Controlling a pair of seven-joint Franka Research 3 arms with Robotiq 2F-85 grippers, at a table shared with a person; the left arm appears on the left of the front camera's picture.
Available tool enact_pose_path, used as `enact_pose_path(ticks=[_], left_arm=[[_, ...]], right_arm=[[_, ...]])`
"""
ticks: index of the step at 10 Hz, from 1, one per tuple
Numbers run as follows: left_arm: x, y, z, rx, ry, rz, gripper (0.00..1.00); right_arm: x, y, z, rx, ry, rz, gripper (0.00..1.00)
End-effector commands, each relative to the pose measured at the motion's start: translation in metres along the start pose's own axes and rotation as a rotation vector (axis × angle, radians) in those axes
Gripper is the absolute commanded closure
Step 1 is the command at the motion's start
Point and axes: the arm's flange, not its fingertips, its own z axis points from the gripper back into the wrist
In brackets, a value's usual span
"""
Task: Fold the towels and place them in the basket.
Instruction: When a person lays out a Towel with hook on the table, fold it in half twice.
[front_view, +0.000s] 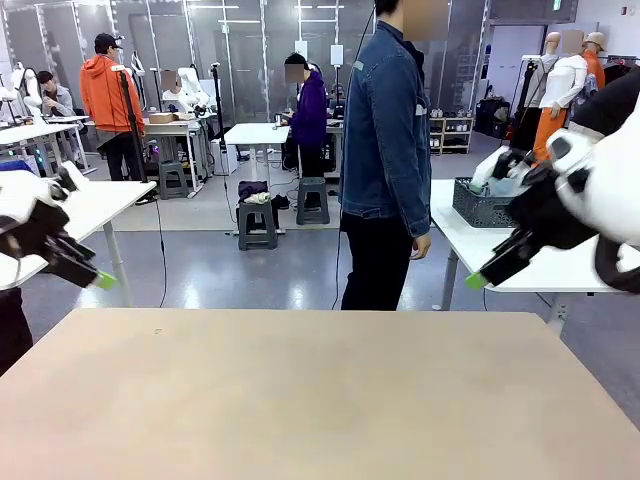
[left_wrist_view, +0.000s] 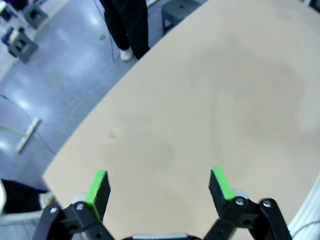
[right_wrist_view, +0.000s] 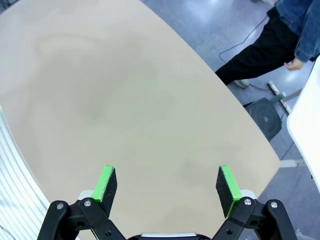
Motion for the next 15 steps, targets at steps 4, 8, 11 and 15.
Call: enact_pose_path(ticks=[4, 8, 11, 15], left_arm=[[-0.005, 0.031, 0.053, -0.027, -0.021, -0.092, 0.0], [0.0, 0.027, 0.055, 0.006, -0.032, -0.074, 0.0], [0.004, 0.037, 0.075, -0.021, -0.051, -0.08, 0.0], [0.011, 0.097, 0.156, -0.075, -0.167, -0.172, 0.0]], right_arm=[[0.002, -0.003, 0.047, 0.068, 0.027, 0.098, 0.0], [0.005, 0.001, 0.059, 0.05, 0.0, 0.072, 0.0], [0.008, 0.0, 0.075, 0.101, 0.011, 0.106, 0.0], [0.03, -0.033, 0.156, 0.187, -0.067, 0.234, 0.0]])
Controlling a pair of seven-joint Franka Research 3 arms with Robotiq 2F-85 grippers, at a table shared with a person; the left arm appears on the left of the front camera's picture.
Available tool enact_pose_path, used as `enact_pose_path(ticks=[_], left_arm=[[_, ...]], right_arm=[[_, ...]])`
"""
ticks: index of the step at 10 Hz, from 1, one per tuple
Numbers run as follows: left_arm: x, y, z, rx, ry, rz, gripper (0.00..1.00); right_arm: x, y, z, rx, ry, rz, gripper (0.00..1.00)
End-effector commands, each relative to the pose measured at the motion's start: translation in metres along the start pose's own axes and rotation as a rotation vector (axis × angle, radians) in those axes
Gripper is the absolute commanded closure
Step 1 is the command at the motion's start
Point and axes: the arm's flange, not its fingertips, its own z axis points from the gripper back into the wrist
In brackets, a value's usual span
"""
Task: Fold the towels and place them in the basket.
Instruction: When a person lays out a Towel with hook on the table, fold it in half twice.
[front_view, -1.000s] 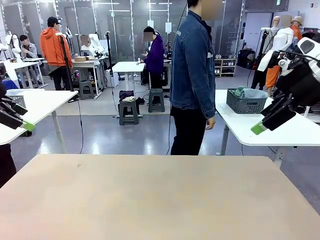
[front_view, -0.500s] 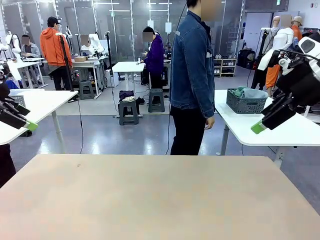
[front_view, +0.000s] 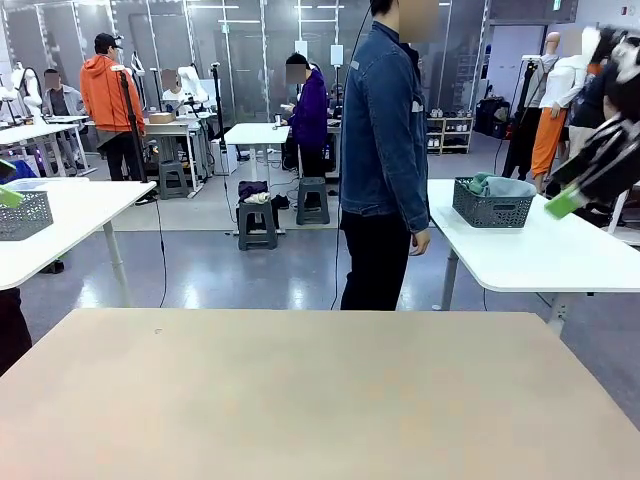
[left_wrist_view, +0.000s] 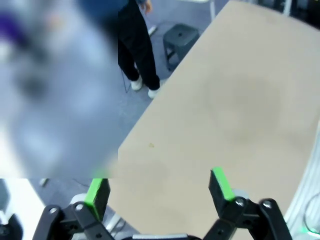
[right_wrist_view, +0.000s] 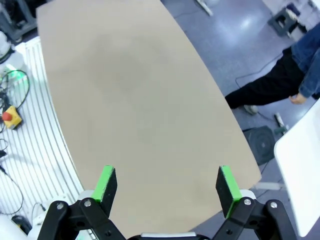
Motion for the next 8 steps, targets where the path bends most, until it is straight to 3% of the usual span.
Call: enact_pose_path(ticks=[1, 5, 8], left_arm=[[0.002, 0.024, 0.029, -0.061, -0.041, -0.047, 0.0], [-0.001, 0.045, 0.067, -0.07, -0.094, -0.103, 0.0], [0.007, 0.047, 0.075, -0.073, -0.103, -0.135, 0.0]], right_arm=[[0.007, -0.014, 0.028, 0.066, -0.034, 0.074, 0.0], [0.003, -0.024, 0.07, 0.104, -0.071, 0.126, 0.0], [-0.008, -0.033, 0.07, 0.138, -0.104, 0.155, 0.0]])
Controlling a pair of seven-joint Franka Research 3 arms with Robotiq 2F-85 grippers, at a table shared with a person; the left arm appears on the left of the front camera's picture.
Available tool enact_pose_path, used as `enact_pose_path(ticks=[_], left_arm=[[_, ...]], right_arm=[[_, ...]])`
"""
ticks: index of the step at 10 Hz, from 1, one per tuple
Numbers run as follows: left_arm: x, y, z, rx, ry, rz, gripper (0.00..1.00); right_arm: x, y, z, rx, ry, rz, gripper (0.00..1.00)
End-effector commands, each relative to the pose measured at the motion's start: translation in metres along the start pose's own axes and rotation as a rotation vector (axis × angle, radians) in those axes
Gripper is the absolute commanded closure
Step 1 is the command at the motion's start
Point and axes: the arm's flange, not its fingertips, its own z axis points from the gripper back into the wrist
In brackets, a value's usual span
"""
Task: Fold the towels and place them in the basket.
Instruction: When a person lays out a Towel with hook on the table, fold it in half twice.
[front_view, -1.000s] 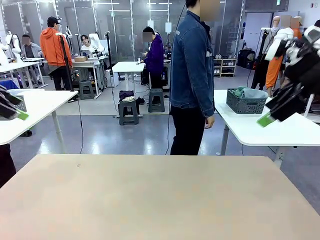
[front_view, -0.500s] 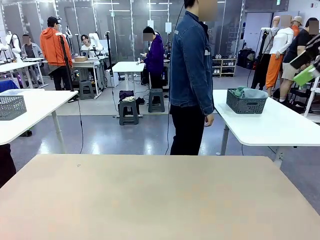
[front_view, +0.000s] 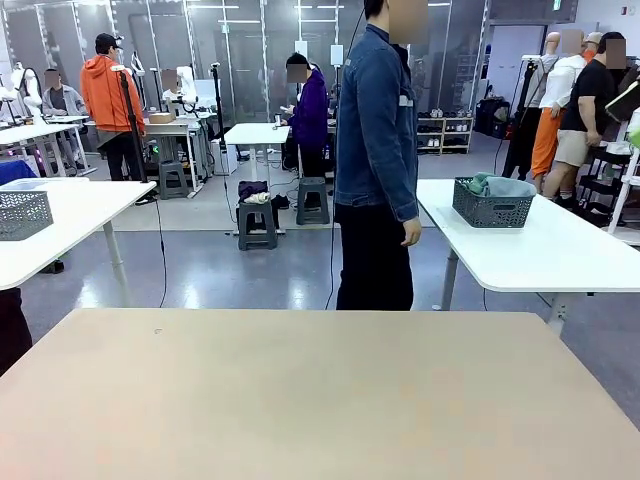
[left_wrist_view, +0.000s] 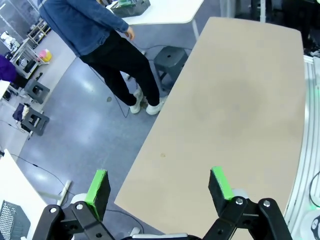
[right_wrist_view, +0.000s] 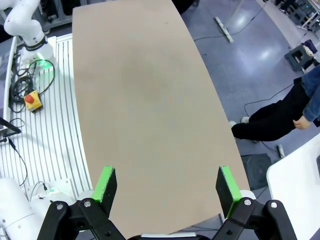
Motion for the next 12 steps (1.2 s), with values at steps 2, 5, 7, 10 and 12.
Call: enact_pose_path(ticks=[2, 5, 7, 10, 12], left_arm=[[0.009, 0.002, 0.002, -0.042, -0.001, -0.021, 0.0], [0.011, -0.002, 0.0, -0.066, -0.019, -0.045, 0.0], [0.01, -0.005, -0.002, -0.08, -0.023, -0.043, 0.0], [0.013, -0.013, -0.007, -0.103, -0.038, -0.066, 0.0], [0.014, -0.018, -0.012, -0.118, -0.042, -0.071, 0.0]], right_arm=[[-0.009, -0.008, -0.009, 0.045, -0.045, 0.038, 0.0], [-0.011, -0.011, -0.014, 0.055, -0.04, 0.028, 0.0], [-0.013, -0.013, -0.016, 0.064, -0.04, 0.026, 0.0], [-0.019, -0.015, -0.015, 0.07, -0.059, 0.012, 0.0], [-0.022, -0.014, -0.015, 0.074, -0.07, 0.011, 0.0]])
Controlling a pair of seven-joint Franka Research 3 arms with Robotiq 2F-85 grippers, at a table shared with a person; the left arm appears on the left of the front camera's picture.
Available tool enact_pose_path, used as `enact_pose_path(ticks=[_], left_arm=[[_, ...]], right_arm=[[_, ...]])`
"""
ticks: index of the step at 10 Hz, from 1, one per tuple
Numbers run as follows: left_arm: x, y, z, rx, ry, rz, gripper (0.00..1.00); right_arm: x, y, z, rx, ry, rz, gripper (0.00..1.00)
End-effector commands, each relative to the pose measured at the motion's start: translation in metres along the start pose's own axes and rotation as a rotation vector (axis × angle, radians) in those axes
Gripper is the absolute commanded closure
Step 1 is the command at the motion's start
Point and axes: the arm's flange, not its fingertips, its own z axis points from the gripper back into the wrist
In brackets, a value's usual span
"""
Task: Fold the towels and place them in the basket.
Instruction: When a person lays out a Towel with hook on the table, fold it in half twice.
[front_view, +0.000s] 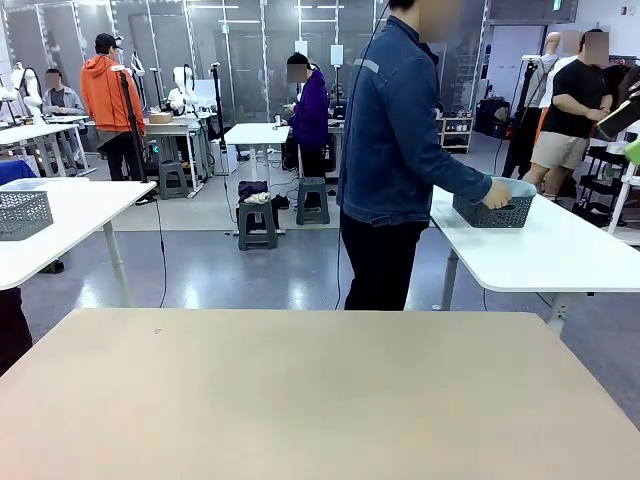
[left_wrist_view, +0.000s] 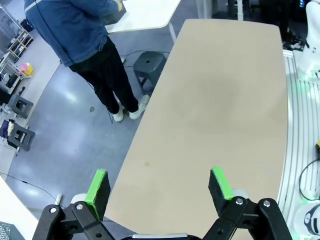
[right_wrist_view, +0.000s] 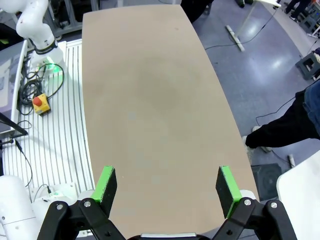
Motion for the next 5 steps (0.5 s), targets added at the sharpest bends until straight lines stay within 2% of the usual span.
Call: enact_pose_path(ticks=[1, 5], left_arm=[[-0.0009, -0.0065, -0.0027, -0.024, -0.024, -0.023, 0.0], [0.0023, -0.0032, -0.0032, -0.021, -0.007, -0.005, 0.0]], right_arm=[[-0.0035, 0.0014, -0.0004, 0.014, -0.027, 0.019, 0.0], [-0.0023, 0.0011, 0.0024, 0.006, -0.016, 0.002, 0.0]])
